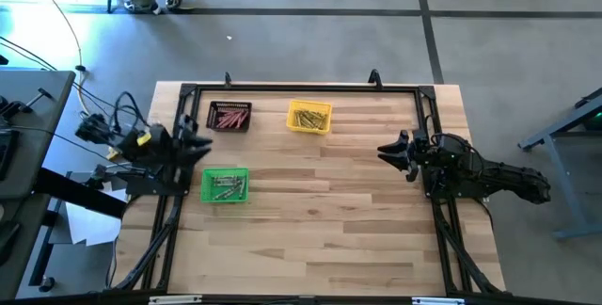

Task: Sort crayons
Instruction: Return to Home Position

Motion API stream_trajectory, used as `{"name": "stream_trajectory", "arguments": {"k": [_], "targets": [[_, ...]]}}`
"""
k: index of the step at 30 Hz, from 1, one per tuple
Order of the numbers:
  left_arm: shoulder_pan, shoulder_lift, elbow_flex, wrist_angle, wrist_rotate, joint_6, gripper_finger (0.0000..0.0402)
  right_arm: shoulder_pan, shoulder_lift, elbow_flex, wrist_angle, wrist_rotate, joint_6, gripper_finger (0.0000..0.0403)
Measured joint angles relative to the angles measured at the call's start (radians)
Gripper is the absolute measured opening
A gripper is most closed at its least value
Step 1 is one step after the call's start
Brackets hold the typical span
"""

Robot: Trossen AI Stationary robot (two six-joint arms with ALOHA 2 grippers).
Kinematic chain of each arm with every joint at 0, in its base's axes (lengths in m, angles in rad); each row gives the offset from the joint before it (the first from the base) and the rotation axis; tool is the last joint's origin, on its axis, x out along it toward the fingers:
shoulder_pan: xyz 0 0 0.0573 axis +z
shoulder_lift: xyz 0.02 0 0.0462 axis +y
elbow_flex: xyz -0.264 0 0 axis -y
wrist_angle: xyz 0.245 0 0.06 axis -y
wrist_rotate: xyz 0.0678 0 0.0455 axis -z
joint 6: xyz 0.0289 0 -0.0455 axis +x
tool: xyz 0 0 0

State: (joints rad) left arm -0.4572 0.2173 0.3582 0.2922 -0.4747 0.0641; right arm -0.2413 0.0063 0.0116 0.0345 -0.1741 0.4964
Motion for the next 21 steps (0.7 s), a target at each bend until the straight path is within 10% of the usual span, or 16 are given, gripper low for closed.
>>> {"name": "stream_trajectory", "arguments": {"k": [21], "targets": [[0.016, -0.213, -0.199, 0.006, 0.123, 0.079, 0.0087, 0.0, 0.0, 0.0, 0.0, 0.0, 0.0, 0.0138]]}}
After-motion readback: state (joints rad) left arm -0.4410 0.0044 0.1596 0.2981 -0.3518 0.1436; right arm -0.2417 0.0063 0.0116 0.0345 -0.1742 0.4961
